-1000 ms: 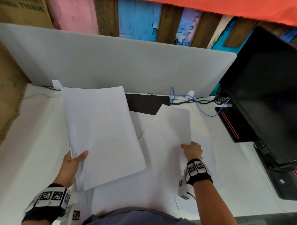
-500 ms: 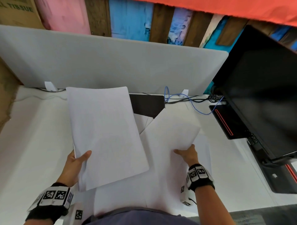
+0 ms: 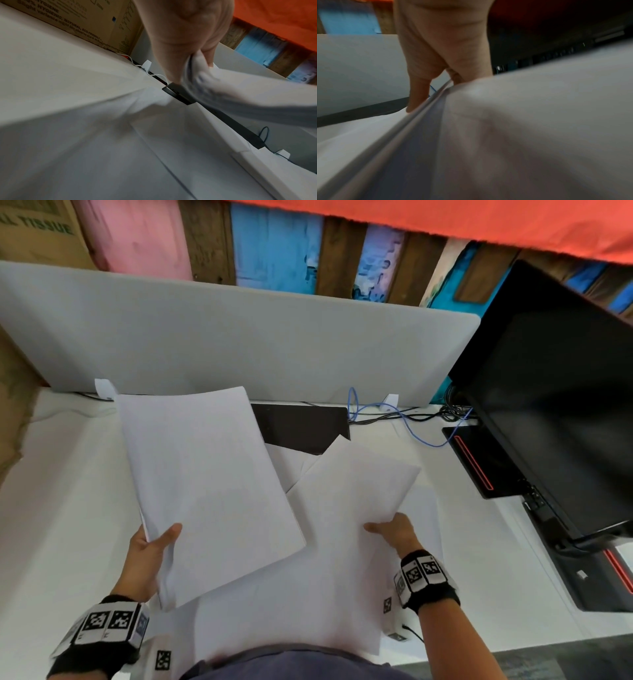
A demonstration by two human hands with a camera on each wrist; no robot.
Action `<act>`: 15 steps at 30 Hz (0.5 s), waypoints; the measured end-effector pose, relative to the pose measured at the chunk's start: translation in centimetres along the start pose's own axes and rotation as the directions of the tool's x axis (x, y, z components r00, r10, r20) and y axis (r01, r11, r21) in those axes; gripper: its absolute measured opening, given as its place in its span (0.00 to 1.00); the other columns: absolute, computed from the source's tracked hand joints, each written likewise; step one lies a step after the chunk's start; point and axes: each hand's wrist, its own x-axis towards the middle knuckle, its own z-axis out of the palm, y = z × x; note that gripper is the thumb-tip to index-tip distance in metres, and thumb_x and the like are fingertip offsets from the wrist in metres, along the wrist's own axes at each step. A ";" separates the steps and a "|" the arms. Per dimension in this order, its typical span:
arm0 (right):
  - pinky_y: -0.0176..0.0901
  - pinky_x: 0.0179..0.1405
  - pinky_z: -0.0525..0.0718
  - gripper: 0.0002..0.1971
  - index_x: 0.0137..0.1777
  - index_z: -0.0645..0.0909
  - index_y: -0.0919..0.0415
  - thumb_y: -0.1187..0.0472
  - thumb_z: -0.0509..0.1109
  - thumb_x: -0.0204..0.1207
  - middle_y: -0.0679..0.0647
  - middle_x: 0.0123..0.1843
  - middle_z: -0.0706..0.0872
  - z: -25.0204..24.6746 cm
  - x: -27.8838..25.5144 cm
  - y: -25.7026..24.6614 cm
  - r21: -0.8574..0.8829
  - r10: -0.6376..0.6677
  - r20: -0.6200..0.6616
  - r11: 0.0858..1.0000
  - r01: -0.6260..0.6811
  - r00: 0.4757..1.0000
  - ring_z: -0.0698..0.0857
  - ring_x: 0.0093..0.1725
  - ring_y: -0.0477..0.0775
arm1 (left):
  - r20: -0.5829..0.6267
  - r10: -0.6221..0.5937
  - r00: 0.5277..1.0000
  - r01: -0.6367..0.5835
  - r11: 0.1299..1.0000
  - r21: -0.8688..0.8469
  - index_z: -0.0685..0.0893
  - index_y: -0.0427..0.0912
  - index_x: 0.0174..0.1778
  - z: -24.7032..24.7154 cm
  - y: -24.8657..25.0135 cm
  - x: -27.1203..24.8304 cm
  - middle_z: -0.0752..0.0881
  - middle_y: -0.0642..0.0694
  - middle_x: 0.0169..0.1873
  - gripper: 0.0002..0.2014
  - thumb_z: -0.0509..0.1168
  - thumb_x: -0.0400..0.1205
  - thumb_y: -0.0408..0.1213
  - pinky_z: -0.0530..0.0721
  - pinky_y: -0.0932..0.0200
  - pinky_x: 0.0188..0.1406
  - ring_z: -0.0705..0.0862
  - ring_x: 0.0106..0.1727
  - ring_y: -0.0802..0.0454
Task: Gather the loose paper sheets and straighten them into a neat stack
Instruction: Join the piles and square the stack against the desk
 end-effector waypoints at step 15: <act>0.36 0.58 0.76 0.19 0.63 0.76 0.78 0.66 0.68 0.77 0.68 0.63 0.82 -9.7 -4.5 -6.1 0.187 -0.264 -0.630 0.861 0.473 0.731 0.82 0.64 0.62 | -0.029 0.019 0.999 -0.019 1.000 0.003 0.74 0.33 0.68 -1.2 1.3 0.4 0.84 0.45 0.44 0.18 0.62 0.81 0.28 0.80 0.53 0.45 0.83 0.44 0.47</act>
